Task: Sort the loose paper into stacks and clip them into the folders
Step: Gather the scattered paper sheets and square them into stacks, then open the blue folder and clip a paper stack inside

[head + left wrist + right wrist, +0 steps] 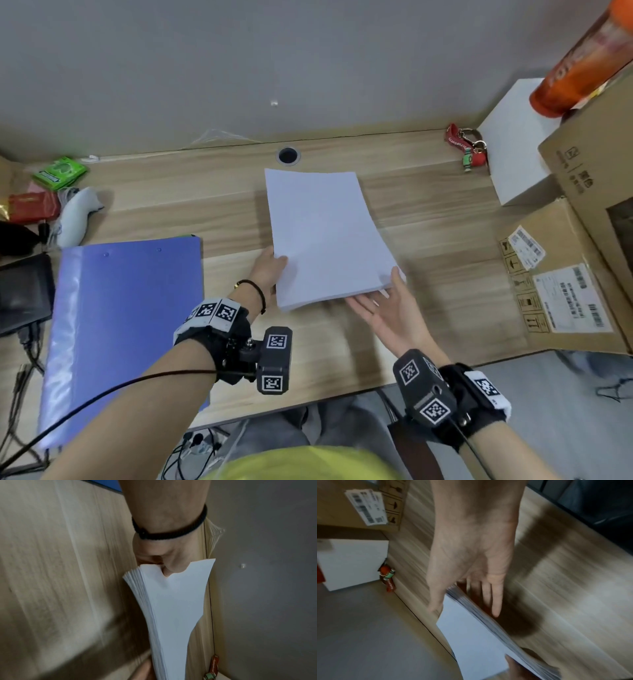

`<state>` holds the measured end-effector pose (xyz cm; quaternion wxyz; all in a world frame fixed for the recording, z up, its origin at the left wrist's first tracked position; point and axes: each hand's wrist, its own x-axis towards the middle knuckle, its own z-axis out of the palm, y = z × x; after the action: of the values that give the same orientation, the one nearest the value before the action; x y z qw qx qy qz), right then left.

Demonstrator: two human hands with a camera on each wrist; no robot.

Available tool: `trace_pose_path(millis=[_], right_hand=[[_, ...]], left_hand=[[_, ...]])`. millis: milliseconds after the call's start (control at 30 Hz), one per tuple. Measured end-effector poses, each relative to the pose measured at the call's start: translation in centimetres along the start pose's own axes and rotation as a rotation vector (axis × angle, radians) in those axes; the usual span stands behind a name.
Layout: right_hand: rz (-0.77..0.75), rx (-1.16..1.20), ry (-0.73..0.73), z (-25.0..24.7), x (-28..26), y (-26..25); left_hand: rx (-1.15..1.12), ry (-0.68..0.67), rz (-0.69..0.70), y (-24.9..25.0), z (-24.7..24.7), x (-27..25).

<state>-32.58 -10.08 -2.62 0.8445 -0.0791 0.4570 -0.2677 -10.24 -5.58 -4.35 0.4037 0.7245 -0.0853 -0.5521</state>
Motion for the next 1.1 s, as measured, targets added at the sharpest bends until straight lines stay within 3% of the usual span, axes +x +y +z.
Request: trace_pose_path(millis=[167, 400, 467, 600, 767, 933, 1100], right_hand=[[0.08, -0.149, -0.008, 0.4, 0.8, 1.9], [-0.097, -0.142, 0.122, -0.6, 2.2, 2.1], [-0.129, -0.106, 0.167, -0.8, 2.8, 1.9], [-0.157, -0.078, 0.223, -0.4, 4.9, 0.6], [-0.105, -0.14, 0.299, 0.3, 8.0, -1.6], [-0.04, -0.302, 0.383, 1.1, 10.7, -4.0], [0.019, -0.368, 0.346, 2.0, 11.8, -5.0]], left_hand=[[0.023, -0.004, 0.003, 0.7, 2.7, 0.2], [0.041, -0.116, -0.038, 1.9, 3.3, 0.7], [0.042, -0.106, -0.06, 2.1, 2.5, 0.9], [0.015, 0.051, -0.084, 1.0, -1.1, 1.3], [0.003, 0.173, -0.183, -2.8, -6.2, 0.7], [-0.018, 0.14, -0.178, -4.7, -8.0, 0.1], [-0.01, 0.112, -0.154, -5.1, -8.2, 0.0]])
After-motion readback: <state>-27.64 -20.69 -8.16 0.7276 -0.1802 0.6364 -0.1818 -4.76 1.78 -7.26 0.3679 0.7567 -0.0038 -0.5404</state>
